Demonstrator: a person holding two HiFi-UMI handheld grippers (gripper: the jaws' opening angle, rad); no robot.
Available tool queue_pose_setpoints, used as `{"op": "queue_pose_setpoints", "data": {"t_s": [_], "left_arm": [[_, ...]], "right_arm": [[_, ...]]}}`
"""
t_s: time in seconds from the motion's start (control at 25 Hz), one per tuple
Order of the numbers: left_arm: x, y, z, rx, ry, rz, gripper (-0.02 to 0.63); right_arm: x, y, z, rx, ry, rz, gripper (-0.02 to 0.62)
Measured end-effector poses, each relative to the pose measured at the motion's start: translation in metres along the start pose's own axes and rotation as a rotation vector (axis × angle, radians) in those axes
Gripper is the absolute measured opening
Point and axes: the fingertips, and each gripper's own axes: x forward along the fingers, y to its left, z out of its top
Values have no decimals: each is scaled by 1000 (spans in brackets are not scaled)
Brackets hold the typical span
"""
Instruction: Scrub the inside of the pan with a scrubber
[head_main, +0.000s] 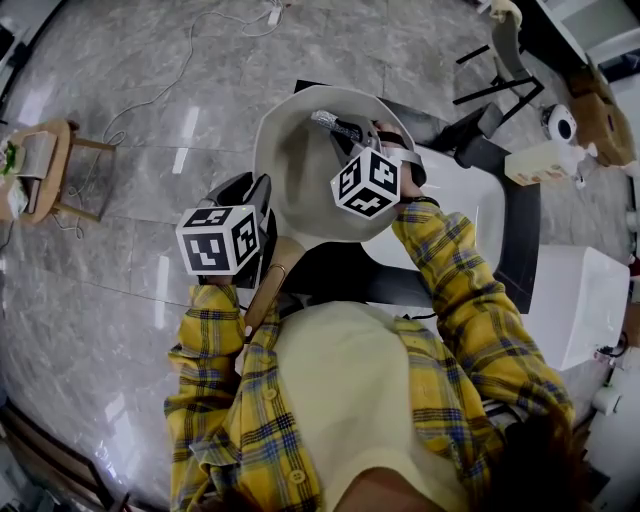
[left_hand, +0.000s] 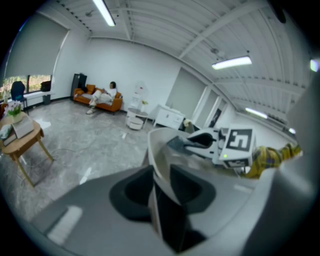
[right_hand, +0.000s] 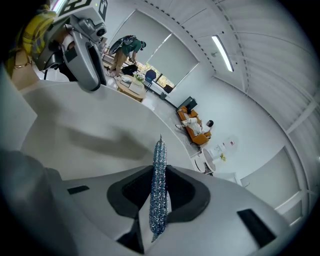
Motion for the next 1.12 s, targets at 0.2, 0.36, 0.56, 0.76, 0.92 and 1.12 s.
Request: {"op": "queue_pose_setpoints", "data": {"t_s": [0.2, 0.36, 0.56, 0.76, 0.92, 1.12], "left_arm": [[0, 0, 0, -3, -2, 1, 109], [1, 0, 0, -5, -5, 3, 109], [1, -1, 0, -7, -7, 4, 109], [1, 0, 0, -9, -9, 2, 109], [1, -1, 0, -8, -10, 2, 109], [2, -1, 0, -8, -9, -1, 109]], "right_arm": [[1, 10, 0, 16, 0, 29, 80], [1, 18, 1, 24, -3, 50, 80], [-1, 28, 4, 27, -6, 80, 80], [-3, 43, 12, 14, -23, 124, 80], [-7, 54, 19, -3, -32, 161, 80], [-11, 65, 26, -19, -38, 222, 80]]}}
